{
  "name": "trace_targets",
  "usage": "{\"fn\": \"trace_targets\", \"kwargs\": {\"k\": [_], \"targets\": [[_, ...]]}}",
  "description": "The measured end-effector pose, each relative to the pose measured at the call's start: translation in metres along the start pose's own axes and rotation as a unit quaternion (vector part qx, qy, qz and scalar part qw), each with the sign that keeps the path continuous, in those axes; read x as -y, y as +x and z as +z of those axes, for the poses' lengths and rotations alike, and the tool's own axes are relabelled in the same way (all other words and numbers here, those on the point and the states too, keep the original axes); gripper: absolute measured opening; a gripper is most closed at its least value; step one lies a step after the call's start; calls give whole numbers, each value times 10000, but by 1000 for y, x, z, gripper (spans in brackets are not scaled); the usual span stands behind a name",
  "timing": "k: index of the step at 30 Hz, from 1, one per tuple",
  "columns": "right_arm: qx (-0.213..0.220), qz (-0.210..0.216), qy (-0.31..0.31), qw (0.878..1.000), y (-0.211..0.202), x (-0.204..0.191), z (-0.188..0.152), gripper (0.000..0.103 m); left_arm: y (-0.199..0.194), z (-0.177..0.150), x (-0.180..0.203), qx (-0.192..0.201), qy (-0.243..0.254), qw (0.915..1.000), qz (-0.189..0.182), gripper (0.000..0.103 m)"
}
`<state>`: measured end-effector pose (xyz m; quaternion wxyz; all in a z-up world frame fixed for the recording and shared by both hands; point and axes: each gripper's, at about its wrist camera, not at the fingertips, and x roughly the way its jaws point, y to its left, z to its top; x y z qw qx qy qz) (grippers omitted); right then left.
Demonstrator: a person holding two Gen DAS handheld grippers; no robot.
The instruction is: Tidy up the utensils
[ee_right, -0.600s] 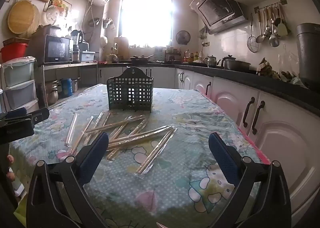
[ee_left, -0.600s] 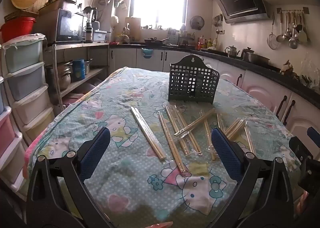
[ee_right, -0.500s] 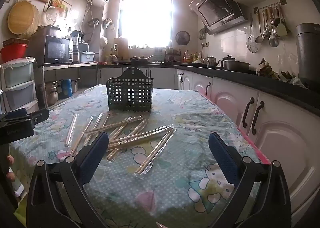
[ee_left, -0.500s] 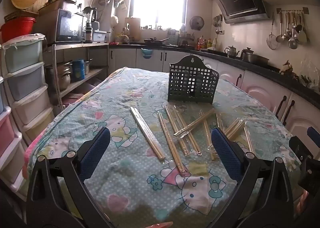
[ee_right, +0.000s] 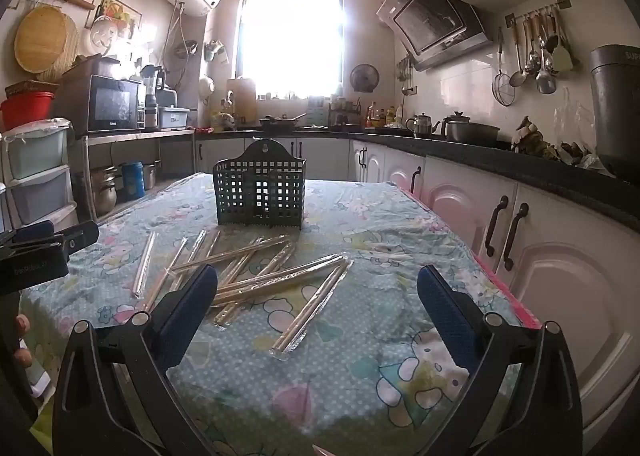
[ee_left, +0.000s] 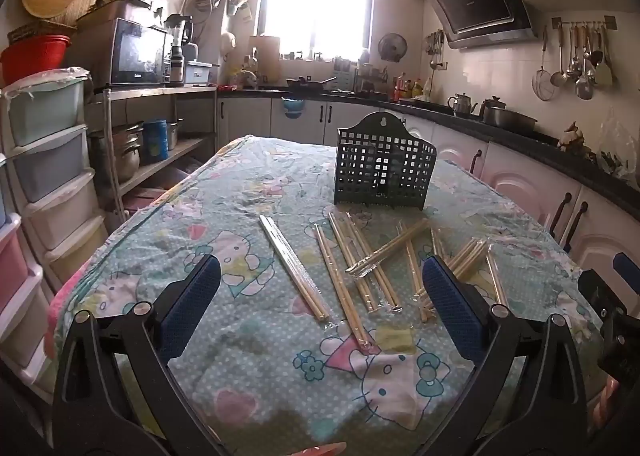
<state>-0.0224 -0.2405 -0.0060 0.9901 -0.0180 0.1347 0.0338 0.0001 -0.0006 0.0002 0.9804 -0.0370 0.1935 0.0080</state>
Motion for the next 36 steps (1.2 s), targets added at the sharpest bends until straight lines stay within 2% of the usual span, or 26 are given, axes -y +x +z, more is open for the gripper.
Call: {"fn": "trace_targets", "kwargs": {"k": [36], "targets": [[-55,-5,1,10000,6,-4,-5,97,2,2,5,-37,-5,10000,-31,93]]}}
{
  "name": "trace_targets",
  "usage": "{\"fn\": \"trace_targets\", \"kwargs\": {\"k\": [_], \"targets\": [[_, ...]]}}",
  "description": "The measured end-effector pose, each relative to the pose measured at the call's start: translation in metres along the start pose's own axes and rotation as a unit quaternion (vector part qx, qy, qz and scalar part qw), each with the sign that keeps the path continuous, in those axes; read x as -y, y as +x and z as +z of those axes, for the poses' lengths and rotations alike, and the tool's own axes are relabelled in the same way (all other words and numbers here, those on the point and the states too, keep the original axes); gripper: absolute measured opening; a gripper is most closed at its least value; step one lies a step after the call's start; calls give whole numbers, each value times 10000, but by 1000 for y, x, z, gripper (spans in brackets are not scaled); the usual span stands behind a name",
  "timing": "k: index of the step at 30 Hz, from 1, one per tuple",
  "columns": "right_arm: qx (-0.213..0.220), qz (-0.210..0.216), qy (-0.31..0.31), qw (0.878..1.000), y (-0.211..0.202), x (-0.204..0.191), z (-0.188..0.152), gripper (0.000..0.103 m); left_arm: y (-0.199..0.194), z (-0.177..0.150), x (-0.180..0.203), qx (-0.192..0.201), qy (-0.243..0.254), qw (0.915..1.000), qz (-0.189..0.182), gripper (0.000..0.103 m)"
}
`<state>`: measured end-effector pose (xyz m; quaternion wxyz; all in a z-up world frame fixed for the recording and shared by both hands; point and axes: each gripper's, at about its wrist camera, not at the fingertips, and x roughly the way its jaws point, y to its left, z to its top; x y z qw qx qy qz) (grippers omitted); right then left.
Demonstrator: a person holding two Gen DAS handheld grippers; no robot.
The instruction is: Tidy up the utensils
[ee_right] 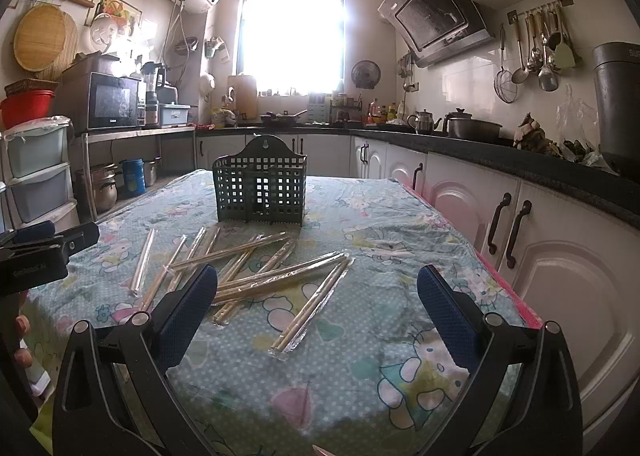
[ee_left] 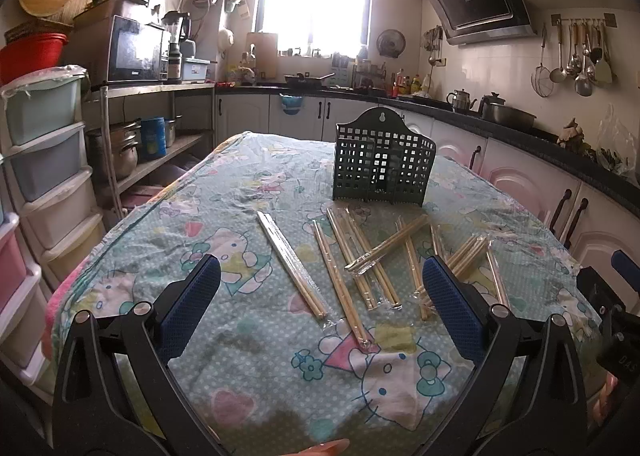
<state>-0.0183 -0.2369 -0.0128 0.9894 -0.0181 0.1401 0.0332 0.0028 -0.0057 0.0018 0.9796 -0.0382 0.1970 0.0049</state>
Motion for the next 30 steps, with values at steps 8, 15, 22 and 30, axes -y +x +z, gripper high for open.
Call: {"fn": "trace_targets", "kwargs": {"k": [8,15,22,30], "targets": [[-46,4,-11,10000,1,-1,-1,97,5,-5,-1,-14,-12,10000,-45,93],[-53,24,-27,10000,2,-1,-1,97,6,-6,-2,-16,-9,10000,-48,93],[-60,28,-39,10000,1,-2,-1,97,7,-7,-4,-26,-37,10000,-53,93],[-196,257,-232,9992,11,-12,2,97,11,-6,-15,-159,-134,9998,20,93]]}}
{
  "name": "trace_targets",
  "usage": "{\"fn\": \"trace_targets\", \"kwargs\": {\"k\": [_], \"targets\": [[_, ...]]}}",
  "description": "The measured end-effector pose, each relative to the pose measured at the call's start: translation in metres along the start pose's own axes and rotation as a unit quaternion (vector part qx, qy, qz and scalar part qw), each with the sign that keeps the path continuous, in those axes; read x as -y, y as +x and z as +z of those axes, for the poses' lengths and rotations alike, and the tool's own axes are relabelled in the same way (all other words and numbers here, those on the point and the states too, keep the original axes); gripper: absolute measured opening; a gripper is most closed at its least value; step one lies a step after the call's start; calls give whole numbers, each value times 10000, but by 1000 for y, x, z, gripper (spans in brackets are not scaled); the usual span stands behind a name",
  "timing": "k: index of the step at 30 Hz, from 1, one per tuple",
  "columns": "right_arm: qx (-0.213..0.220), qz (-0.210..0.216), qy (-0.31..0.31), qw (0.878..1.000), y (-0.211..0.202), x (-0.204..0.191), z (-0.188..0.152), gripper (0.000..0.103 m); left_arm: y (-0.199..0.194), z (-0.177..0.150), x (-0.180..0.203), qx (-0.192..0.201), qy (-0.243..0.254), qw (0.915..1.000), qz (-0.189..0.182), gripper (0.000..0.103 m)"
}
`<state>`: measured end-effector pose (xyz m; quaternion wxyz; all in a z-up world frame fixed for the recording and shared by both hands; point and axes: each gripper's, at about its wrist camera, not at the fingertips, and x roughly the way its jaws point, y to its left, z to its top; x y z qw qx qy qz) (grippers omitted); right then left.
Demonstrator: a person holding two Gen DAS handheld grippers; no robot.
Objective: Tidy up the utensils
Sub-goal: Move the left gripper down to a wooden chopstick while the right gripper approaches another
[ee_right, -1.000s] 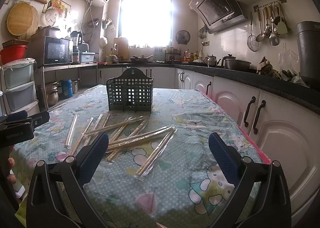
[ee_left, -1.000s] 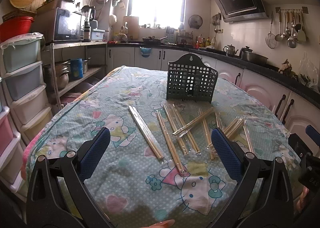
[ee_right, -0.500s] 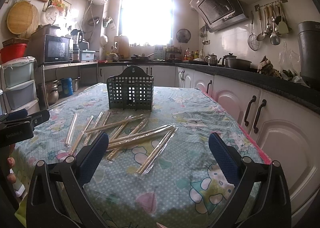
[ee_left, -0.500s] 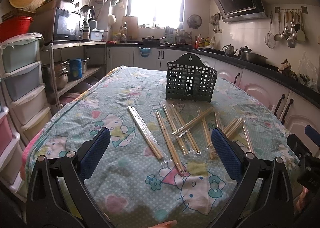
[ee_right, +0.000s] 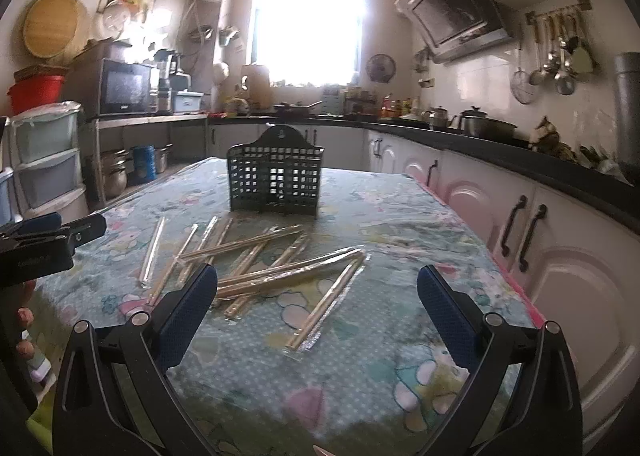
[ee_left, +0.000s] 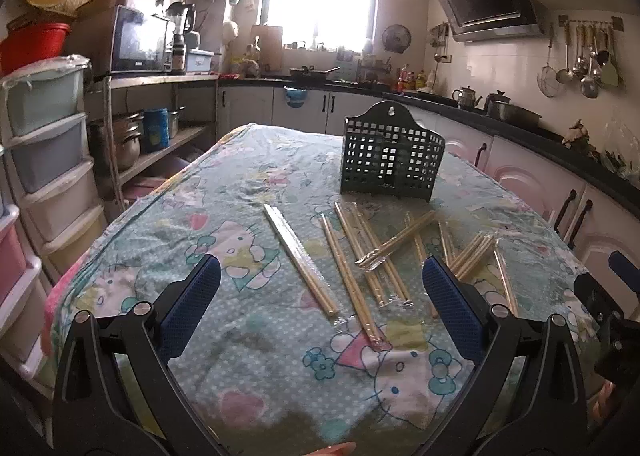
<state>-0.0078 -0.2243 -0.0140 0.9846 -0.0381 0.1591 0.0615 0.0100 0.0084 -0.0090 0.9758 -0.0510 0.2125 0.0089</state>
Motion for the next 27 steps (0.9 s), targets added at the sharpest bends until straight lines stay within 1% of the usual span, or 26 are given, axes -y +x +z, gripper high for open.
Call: {"fn": "trace_targets", "kwargs": {"k": [6,9,12,14,16,22,24,27], "targets": [[-117,298,-197,9993,16,-12,9,97,4,5,-14,-8,-80,9998,180,93],[-252,446,-201,9985,27,-15,15,97,10,7,-21,-125,-145,9997,154,93],[-347,495,-243,9979,38,-20,20,97,17,9,-25,-250,-162,9995,128,93],[-422,540,-269,9973,46,-22,24,97,22,11,-28,-315,-212,9993,42,93],[-527,632,-254,9963,55,-24,30,97,25,12,-29,-319,-253,9992,-14,93],[-803,850,-293,9927,84,-31,42,97,38,23,-30,-379,-240,9990,-10,93],[-830,861,-315,9923,93,-31,46,97,44,27,-31,-430,-256,9987,-71,93],[-834,868,-259,9924,105,-29,53,97,54,33,-35,-482,-255,9985,7,93]]}}
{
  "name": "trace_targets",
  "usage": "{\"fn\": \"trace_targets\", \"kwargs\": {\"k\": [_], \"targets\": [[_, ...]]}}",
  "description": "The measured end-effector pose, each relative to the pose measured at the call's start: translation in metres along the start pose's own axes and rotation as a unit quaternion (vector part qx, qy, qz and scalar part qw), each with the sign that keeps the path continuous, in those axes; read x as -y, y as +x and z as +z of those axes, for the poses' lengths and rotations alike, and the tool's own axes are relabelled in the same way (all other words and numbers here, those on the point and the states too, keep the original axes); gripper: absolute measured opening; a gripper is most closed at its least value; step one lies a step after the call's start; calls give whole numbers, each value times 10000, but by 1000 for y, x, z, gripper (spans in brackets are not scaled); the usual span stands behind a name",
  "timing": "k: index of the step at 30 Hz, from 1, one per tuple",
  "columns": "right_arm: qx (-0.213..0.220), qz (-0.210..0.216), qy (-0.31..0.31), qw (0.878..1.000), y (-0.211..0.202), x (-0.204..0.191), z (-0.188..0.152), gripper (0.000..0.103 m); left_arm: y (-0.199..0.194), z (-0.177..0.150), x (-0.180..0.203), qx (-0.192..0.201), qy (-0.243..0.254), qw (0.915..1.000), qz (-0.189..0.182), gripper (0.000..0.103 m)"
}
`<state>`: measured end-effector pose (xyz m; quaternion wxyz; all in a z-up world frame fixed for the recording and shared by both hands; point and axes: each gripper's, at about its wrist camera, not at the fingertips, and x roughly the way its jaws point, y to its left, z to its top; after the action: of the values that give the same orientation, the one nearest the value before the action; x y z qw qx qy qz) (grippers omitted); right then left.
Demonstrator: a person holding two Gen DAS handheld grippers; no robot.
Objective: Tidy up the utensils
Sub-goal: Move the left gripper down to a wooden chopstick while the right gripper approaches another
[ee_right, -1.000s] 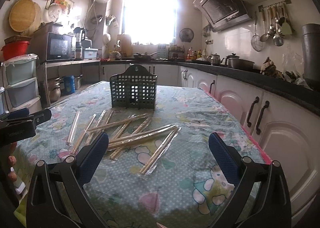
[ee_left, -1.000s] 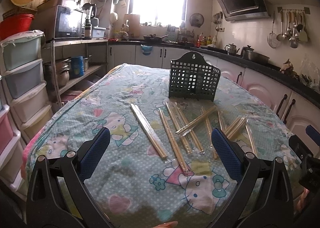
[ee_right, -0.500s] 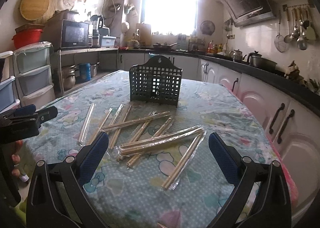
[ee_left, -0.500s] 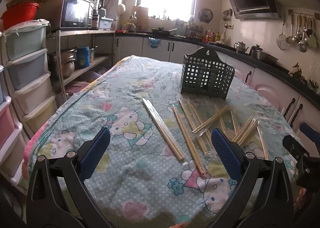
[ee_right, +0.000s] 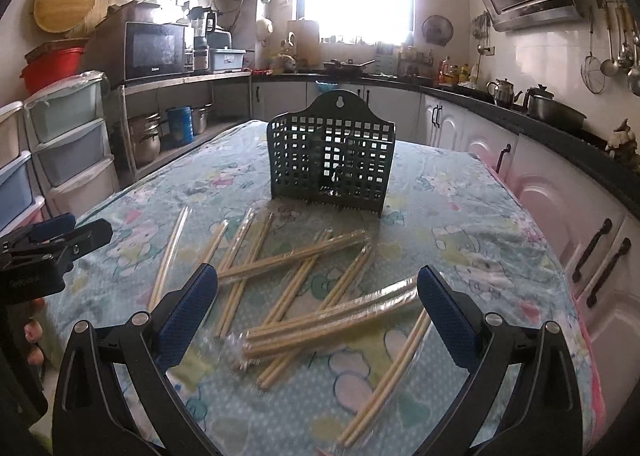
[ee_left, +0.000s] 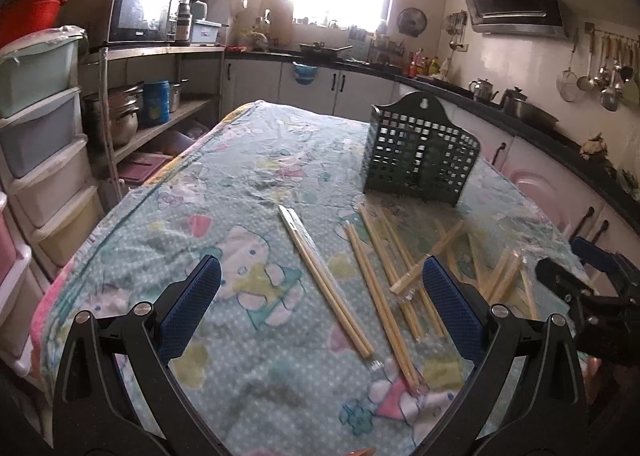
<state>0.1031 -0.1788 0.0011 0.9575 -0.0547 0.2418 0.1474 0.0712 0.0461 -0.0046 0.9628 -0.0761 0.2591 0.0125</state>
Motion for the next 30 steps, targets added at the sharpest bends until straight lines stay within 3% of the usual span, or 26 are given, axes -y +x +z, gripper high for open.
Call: {"fn": "trace_targets", "kwargs": {"k": [7,11,19,24,30], "targets": [[-326,146,185,9992,27,13,14,97,25,18,-7,-262,18,9997,2,93],[-532,162,237,9982,46,16,21,97,43,24,-9,-527,54,9983,-229,93],[-1042,415,669,9914,86,25,33,97,77,37,-6,-891,172,9953,-324,93],[-1409,518,897,9846,111,30,34,85,99,42,-13,-1119,-5,9926,-465,92],[-1792,579,1189,9749,135,37,31,75,125,38,-18,-1661,-127,9830,-774,77]]}}
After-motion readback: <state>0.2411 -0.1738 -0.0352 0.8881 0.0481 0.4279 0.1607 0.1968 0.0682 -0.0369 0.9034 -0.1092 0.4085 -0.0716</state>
